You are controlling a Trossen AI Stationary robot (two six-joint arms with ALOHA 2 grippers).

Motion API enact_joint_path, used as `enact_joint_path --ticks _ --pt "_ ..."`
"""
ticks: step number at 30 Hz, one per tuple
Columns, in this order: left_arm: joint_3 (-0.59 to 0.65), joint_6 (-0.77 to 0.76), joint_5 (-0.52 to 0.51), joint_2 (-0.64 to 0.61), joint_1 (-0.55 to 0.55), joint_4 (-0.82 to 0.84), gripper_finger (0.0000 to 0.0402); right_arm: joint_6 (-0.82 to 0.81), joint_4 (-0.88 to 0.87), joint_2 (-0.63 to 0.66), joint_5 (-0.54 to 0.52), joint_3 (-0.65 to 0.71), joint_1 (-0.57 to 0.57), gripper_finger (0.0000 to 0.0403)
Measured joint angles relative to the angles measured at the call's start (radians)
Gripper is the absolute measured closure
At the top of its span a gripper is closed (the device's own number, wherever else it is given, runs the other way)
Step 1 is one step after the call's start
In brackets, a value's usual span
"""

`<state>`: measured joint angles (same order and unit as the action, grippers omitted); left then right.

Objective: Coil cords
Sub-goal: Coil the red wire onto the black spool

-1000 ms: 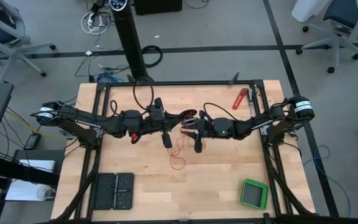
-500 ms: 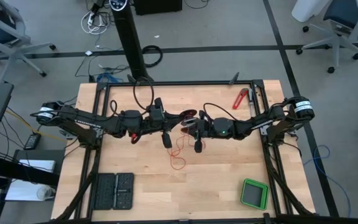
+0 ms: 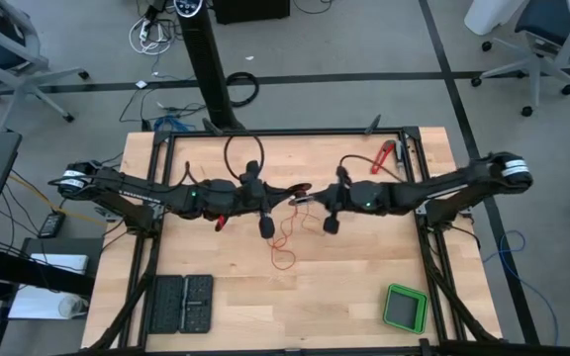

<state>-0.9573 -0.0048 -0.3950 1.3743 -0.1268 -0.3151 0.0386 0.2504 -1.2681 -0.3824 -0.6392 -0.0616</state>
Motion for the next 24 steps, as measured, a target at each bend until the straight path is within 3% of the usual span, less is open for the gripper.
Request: enact_joint_path --ticks 4,9,16,24 --pt "0.000 0.001 -0.002 -0.003 0.000 0.046 0.0400 -0.002 -0.178 0.119 -0.097 0.000 -0.002 0.0402" --pt "0.000 0.007 -0.048 -0.012 0.000 0.125 0.0400 -0.017 -0.281 0.258 -0.131 0.000 -0.010 0.0402" --pt "0.000 0.027 -0.092 -0.013 0.004 0.264 0.0400 -0.011 -0.293 0.389 -0.223 0.000 -0.063 0.0403" --pt "0.000 0.027 -0.098 -0.013 0.008 0.340 0.0400 0.019 -0.188 0.419 -0.283 0.000 -0.139 0.0403"
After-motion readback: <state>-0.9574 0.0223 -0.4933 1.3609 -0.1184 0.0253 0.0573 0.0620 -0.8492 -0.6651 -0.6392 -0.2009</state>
